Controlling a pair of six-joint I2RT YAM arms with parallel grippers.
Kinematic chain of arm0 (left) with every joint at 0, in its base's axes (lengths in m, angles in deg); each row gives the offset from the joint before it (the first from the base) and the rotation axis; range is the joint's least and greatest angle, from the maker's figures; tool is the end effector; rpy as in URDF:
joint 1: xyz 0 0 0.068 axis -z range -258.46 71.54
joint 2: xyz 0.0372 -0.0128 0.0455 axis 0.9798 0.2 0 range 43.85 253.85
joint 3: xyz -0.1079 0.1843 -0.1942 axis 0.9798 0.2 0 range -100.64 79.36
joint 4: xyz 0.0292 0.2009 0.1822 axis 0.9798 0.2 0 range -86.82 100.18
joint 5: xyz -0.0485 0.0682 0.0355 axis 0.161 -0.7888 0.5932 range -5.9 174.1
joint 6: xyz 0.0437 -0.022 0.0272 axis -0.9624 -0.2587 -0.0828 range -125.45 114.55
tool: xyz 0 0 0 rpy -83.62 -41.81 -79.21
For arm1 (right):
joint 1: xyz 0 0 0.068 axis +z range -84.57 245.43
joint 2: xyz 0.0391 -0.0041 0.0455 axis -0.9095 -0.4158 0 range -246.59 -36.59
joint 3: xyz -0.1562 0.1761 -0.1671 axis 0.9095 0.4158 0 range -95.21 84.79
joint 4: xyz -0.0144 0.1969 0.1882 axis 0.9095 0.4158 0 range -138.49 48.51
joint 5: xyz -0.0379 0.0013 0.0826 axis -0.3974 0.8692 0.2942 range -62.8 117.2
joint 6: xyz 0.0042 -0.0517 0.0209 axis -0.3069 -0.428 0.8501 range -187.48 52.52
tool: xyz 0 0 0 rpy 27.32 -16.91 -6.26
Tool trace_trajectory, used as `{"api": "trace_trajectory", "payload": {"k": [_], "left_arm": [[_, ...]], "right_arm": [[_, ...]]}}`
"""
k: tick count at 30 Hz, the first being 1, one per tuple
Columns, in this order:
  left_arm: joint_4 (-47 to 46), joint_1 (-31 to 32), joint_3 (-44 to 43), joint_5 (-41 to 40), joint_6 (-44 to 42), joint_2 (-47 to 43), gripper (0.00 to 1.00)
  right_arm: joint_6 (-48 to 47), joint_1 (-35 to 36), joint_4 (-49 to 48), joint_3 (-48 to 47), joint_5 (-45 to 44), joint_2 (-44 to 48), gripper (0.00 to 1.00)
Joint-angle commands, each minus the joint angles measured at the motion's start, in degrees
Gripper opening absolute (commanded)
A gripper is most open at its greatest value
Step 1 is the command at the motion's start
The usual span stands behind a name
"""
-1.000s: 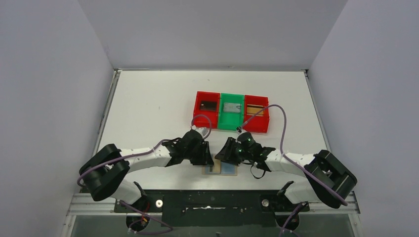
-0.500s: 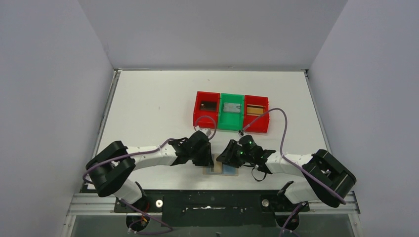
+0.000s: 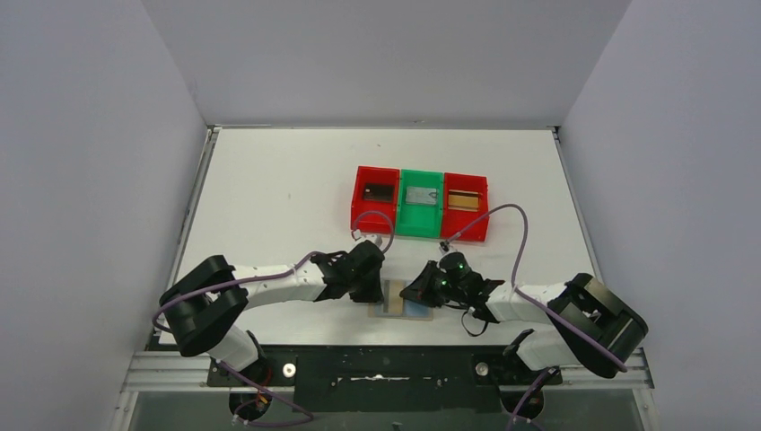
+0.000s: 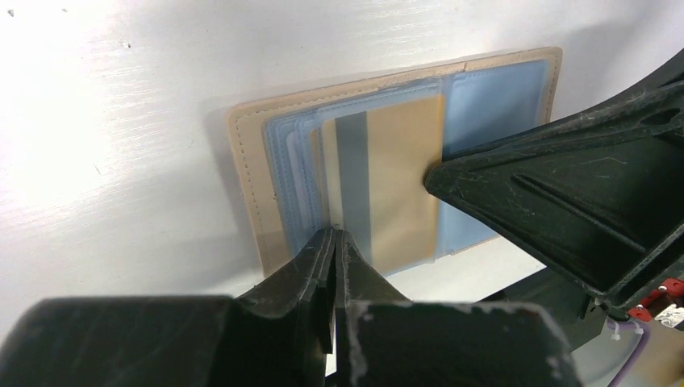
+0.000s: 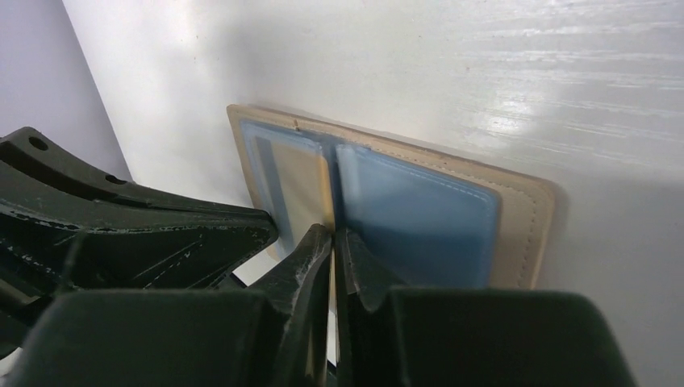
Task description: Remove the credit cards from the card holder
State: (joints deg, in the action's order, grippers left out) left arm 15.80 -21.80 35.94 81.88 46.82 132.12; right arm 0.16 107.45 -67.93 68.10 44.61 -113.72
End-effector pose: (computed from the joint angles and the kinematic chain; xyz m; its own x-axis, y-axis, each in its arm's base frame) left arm 0.1642 -0.2470 0.1601 -0.9348 -0.0171 -0.3548 0.1373 0.9038 -0.4054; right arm 0.1560 0.1558 0.1202 -0.9313 0.3487 -0.1056 0.1439 0.6183 0.7726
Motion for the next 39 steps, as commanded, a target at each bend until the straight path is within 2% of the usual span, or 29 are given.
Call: {"api": "trace_trajectory", "payload": {"k": [1, 12, 16, 19, 21, 25, 31, 36, 37, 39], "left_arm": [[3.6, 0.3, 1.3, -4.1, 0.0, 3.3, 0.0], [3.4, 0.3, 1.4, -4.0, 0.2, 4.3, 0.0], [2.7, 0.3, 1.1, -3.4, 0.0, 4.4, 0.0], [2.7, 0.3, 0.8, -3.2, -0.1, 4.5, 0.0], [2.5, 0.3, 0.8, -3.2, 0.0, 4.4, 0.0], [1.9, 0.3, 0.8, -2.7, -0.1, 4.4, 0.0], [2.0, 0.3, 0.4, -2.5, -0.3, 5.0, 0.0], [2.4, 0.3, 0.4, -2.7, -0.1, 4.9, 0.0], [2.5, 0.3, 0.3, -2.7, -0.1, 4.9, 0.0], [2.7, 0.3, 0.3, -2.9, 0.0, 4.9, 0.0]], "right_arm": [[0.6, -0.3, -2.9, 1.6, 1.4, 2.3, 0.02], [-2.7, -6.1, 2.7, 3.3, 4.2, 7.6, 0.05], [-3.3, -6.1, 2.8, 2.9, 5.1, 7.1, 0.16], [-3.0, -5.7, 1.6, 3.2, 5.7, 6.9, 0.19], [-2.3, -5.5, 0.9, 3.7, 5.5, 6.8, 0.29], [-1.4, -4.7, -2.9, 4.4, 6.1, 5.3, 0.31], [-0.4, -2.5, -5.2, 4.4, 5.3, 1.2, 0.23], [-0.1, -2.3, -4.4, 5.6, 3.1, 3.6, 0.15], [-0.4, -2.3, -4.2, 5.7, 3.0, 4.4, 0.09], [-1.3, -2.5, -3.4, 5.7, 3.6, 5.8, 0.06]]}}
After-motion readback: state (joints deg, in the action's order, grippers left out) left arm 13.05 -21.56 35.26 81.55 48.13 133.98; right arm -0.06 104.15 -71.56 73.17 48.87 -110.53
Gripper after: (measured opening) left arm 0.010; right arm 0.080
